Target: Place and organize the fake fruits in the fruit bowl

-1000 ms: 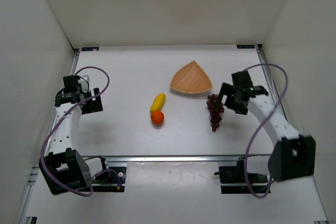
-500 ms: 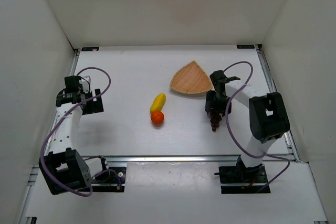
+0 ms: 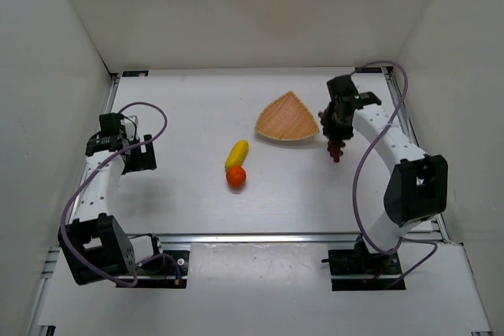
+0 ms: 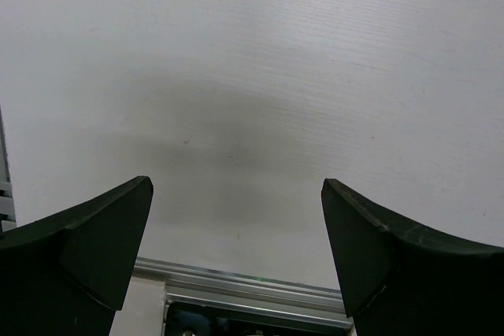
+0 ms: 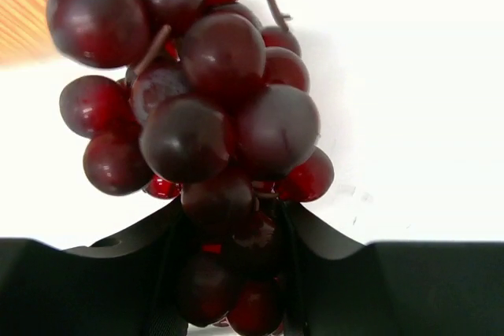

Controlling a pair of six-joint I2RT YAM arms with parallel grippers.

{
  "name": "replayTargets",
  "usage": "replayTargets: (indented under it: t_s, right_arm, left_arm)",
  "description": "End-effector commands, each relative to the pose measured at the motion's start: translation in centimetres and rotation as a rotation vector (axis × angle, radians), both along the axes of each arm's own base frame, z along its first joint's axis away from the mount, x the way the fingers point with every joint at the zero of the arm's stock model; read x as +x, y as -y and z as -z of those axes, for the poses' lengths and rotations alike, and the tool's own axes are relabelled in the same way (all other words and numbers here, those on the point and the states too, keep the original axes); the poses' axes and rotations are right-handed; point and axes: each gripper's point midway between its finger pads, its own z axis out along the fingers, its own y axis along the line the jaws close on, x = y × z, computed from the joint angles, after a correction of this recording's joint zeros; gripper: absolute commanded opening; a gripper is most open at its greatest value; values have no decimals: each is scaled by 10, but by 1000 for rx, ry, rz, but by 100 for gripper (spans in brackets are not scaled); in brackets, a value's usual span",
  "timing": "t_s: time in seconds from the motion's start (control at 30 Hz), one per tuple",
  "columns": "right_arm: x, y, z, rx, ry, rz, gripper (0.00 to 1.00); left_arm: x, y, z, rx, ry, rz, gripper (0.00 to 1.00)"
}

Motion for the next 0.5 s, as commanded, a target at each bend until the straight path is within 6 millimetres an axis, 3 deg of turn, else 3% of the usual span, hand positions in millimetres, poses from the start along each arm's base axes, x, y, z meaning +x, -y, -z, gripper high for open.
replayTargets:
  t_s: [0.0,0.03,0.1,0.17,0.3,0.33,0.4,0.43,0.47]
  right_arm:
    - [49,12,-57,-92,163,14,24]
    - [71,7,-86,-78,236,24,24]
    - [93,1,-86,-93,224,0,24]
    - [118,-26,-93,-56,248,-65,24]
    - [150,-60,-76,-64,233,-222,28]
    - [154,-70,-61,-64,206,-253,32]
    - [162,-81,-60,-32,214,-279,35]
    - [164,-86,-50,-12,198,-292,38]
    - [169,-88,-55,-6,224,-291,40]
  left_arm:
    - [5,2,2,-12,-2,17,99]
    - [5,2,2,-12,-2,17,99]
    - [7,2,-1,-10,7,18,99]
    - [8,3,-1,-17,9,22,99]
    - [8,3,-4,-17,9,22,99]
    - [7,2,-4,-10,7,18,99]
    - [8,4,-4,-10,7,27,99]
    - [8,4,-4,-10,7,27,99]
    - [8,4,-4,-10,7,27,99]
